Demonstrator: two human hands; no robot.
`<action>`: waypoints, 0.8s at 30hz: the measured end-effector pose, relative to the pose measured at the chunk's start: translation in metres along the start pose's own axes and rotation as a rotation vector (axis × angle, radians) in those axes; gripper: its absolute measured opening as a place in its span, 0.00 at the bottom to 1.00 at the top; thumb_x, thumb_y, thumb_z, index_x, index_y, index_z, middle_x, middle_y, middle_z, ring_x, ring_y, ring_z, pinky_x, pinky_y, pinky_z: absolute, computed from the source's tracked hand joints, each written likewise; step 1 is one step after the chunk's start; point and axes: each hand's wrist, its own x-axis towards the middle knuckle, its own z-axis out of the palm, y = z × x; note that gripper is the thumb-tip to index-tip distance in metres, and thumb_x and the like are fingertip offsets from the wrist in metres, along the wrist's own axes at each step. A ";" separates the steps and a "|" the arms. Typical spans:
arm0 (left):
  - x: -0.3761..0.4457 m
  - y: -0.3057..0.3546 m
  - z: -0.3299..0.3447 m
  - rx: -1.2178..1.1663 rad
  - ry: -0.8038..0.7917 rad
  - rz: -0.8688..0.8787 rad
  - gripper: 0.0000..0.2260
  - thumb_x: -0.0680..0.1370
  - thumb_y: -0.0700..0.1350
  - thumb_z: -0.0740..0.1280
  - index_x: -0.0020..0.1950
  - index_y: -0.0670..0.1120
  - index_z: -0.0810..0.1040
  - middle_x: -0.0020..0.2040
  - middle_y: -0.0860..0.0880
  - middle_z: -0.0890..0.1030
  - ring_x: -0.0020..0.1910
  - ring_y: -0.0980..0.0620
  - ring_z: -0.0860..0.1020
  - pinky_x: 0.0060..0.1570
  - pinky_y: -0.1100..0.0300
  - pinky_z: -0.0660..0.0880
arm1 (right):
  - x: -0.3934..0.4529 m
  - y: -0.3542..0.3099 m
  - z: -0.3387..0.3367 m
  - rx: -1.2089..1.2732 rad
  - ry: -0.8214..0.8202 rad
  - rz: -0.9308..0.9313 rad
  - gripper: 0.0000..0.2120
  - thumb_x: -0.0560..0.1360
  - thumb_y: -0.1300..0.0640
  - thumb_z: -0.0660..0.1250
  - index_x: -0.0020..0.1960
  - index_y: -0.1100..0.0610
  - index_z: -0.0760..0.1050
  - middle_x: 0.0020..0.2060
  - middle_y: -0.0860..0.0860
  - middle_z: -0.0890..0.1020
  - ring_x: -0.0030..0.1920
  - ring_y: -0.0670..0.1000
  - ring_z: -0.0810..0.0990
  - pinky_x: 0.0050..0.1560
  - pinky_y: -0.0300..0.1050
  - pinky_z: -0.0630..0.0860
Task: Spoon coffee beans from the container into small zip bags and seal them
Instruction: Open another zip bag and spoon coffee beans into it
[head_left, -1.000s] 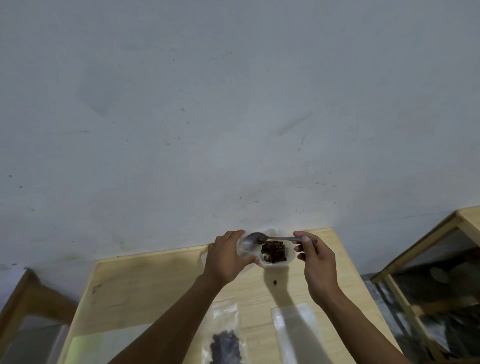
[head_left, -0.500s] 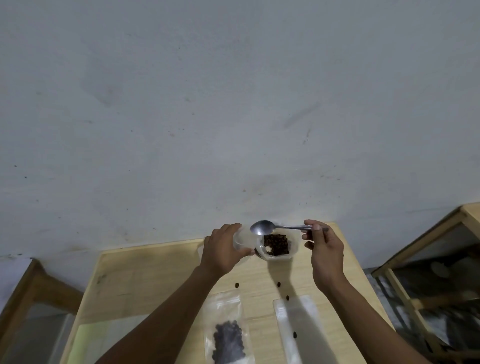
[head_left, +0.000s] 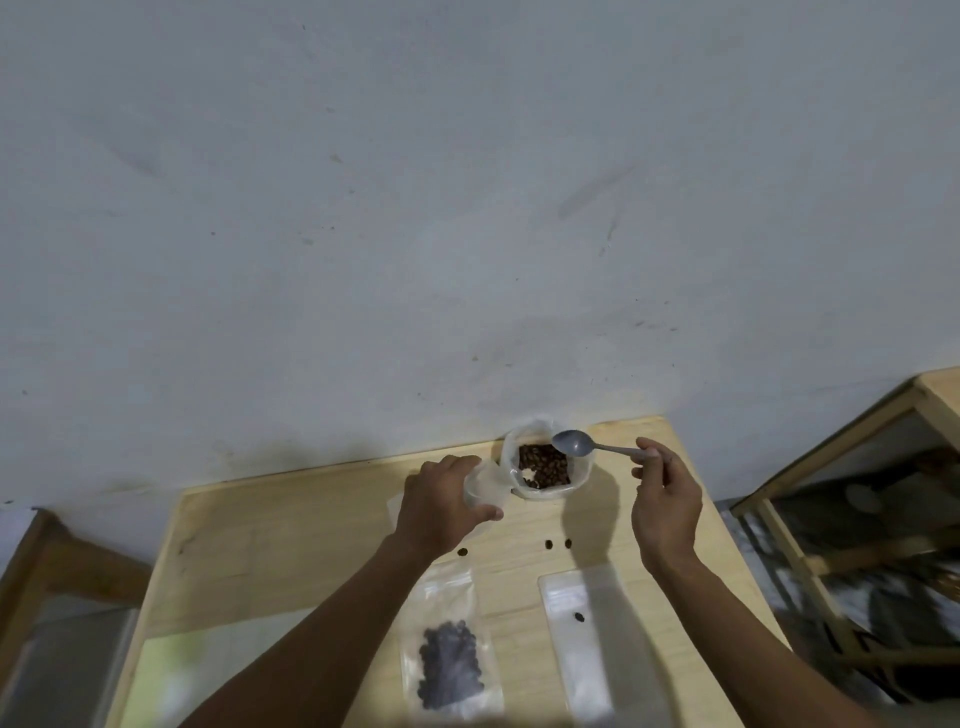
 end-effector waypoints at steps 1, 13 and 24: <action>0.002 0.000 0.003 0.009 -0.005 0.017 0.34 0.65 0.62 0.77 0.68 0.51 0.74 0.64 0.54 0.78 0.62 0.47 0.75 0.61 0.53 0.69 | -0.001 0.004 0.003 -0.028 -0.013 -0.015 0.13 0.83 0.56 0.58 0.59 0.56 0.80 0.53 0.51 0.83 0.48 0.51 0.81 0.49 0.43 0.75; 0.026 0.015 0.026 0.037 -0.130 0.043 0.36 0.66 0.63 0.75 0.71 0.56 0.70 0.67 0.57 0.76 0.65 0.52 0.72 0.64 0.57 0.65 | -0.006 0.044 0.033 -0.080 -0.111 0.105 0.12 0.83 0.57 0.58 0.55 0.53 0.81 0.48 0.43 0.83 0.50 0.51 0.81 0.53 0.47 0.76; 0.025 0.017 0.028 0.013 -0.121 0.027 0.35 0.67 0.62 0.75 0.72 0.56 0.70 0.67 0.57 0.75 0.66 0.52 0.71 0.64 0.58 0.65 | 0.003 0.052 0.023 -0.081 -0.186 0.338 0.13 0.82 0.61 0.56 0.52 0.58 0.80 0.43 0.56 0.83 0.41 0.52 0.77 0.45 0.47 0.73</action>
